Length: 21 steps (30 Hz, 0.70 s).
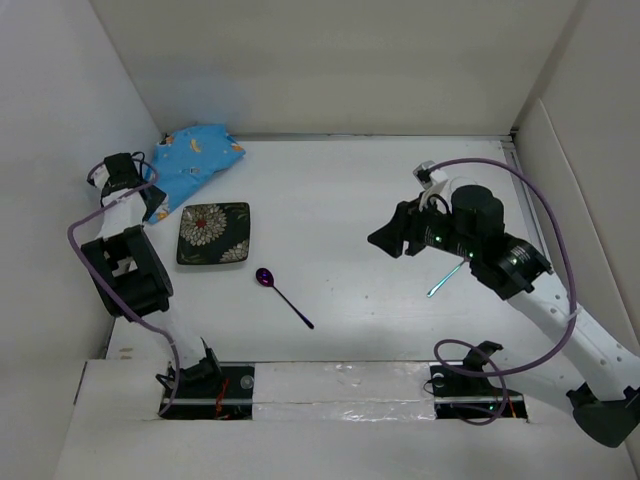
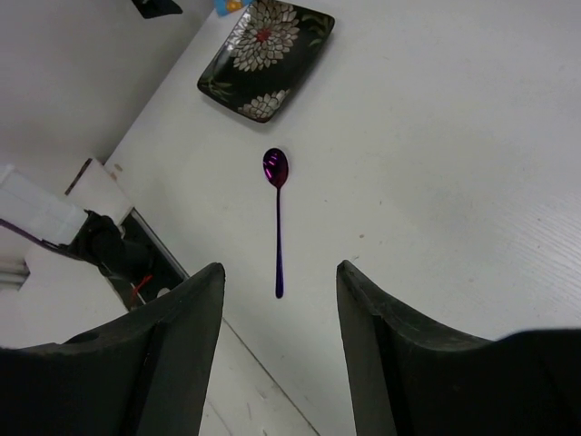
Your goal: Set the dinner table for one person
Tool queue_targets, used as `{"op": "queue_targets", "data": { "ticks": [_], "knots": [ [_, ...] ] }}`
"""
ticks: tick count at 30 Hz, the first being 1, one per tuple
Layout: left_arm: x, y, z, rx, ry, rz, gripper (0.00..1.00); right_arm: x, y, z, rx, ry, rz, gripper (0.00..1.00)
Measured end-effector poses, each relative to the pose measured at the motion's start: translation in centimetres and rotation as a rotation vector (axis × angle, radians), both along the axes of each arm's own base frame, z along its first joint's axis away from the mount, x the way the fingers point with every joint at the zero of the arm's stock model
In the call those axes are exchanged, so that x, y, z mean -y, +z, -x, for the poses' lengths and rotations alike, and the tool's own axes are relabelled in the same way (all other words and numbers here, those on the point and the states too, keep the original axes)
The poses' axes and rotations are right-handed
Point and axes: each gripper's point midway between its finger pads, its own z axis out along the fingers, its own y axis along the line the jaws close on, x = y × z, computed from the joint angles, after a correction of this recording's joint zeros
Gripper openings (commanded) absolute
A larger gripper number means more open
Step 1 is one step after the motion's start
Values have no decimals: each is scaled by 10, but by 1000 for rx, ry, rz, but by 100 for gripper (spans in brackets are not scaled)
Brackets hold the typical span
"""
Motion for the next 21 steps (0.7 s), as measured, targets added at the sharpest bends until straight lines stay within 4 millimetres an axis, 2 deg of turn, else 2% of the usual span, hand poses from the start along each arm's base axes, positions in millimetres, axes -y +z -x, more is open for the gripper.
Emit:
{"op": "queue_targets", "data": {
  "ticks": [8, 13, 15, 18, 19, 21],
  "knots": [
    [-4, -50, -13, -99, -8, 12, 63, -7, -14, -4, -37, 11, 25, 58],
    [-10, -65, -14, -122, 16, -4, 60, -14, -23, -4, -65, 26, 43, 58],
    [-13, -67, -19, -114, 24, -8, 54, -16, -27, -5, -78, 27, 49, 58],
    [-14, -75, -26, -104, 30, -2, 32, -17, -31, -6, -91, 23, 56, 57],
    [-14, -78, -28, -102, 27, 2, 21, -18, -31, -7, -98, 19, 55, 57],
    [-15, -79, -33, -87, 25, 3, 12, -20, -29, -9, -102, 16, 51, 57]
  ]
}}
